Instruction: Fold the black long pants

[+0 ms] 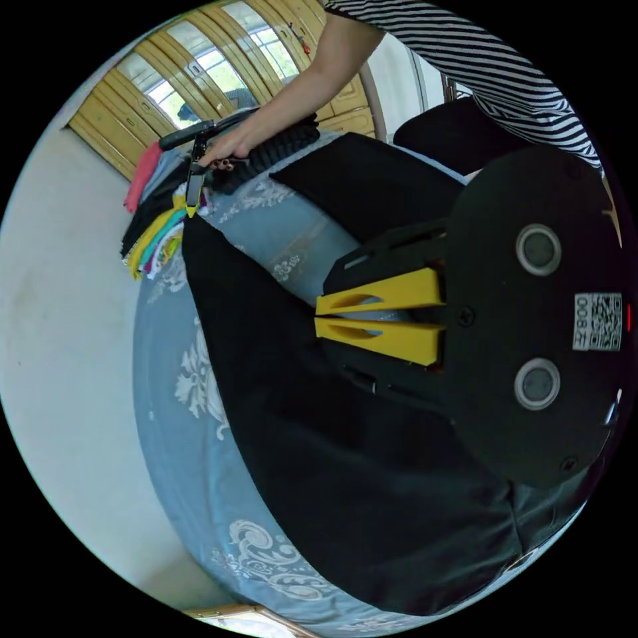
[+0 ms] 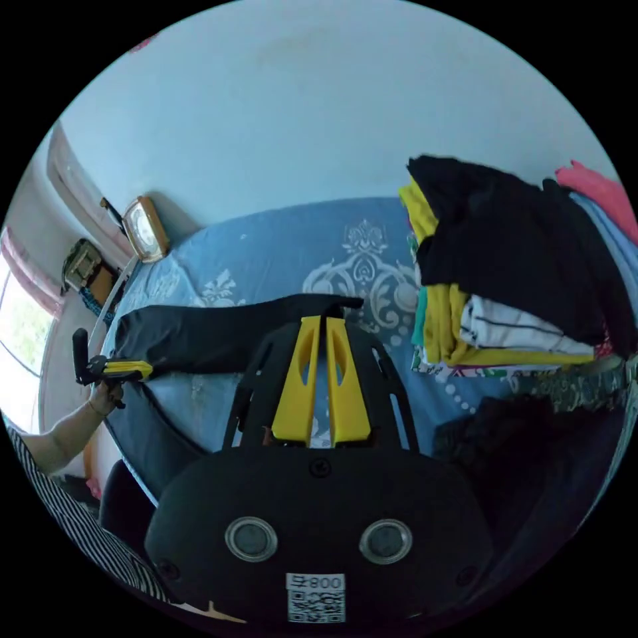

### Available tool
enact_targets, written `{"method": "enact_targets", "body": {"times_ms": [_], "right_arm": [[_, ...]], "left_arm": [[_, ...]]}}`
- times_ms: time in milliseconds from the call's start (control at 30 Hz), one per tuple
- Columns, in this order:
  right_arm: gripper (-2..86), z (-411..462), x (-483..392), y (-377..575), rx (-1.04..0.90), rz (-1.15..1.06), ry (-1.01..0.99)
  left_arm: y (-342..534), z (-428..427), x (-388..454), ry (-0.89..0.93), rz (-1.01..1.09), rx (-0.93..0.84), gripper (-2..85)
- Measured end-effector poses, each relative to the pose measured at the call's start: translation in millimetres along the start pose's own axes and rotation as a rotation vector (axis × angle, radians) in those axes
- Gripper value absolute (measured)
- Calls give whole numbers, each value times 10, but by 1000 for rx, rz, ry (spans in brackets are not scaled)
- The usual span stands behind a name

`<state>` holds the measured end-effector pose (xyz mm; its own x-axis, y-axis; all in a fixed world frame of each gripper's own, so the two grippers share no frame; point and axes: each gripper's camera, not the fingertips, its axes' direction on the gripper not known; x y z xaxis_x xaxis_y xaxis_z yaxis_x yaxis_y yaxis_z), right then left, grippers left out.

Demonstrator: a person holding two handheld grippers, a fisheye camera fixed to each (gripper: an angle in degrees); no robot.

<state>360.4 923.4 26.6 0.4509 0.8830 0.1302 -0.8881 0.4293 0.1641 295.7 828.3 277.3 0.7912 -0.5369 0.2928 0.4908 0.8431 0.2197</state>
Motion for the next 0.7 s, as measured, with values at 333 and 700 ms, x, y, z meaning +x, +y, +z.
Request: {"method": "enact_targets", "body": {"times_ms": [333,700], "right_arm": [[25,664,252,-764,-362,17,291],[86,1078,672,281,-338,142,5]], "left_arm": [[-510,238,-330,32,-127,64,8],[-849,761,-255,52,-80,4,7]]}}
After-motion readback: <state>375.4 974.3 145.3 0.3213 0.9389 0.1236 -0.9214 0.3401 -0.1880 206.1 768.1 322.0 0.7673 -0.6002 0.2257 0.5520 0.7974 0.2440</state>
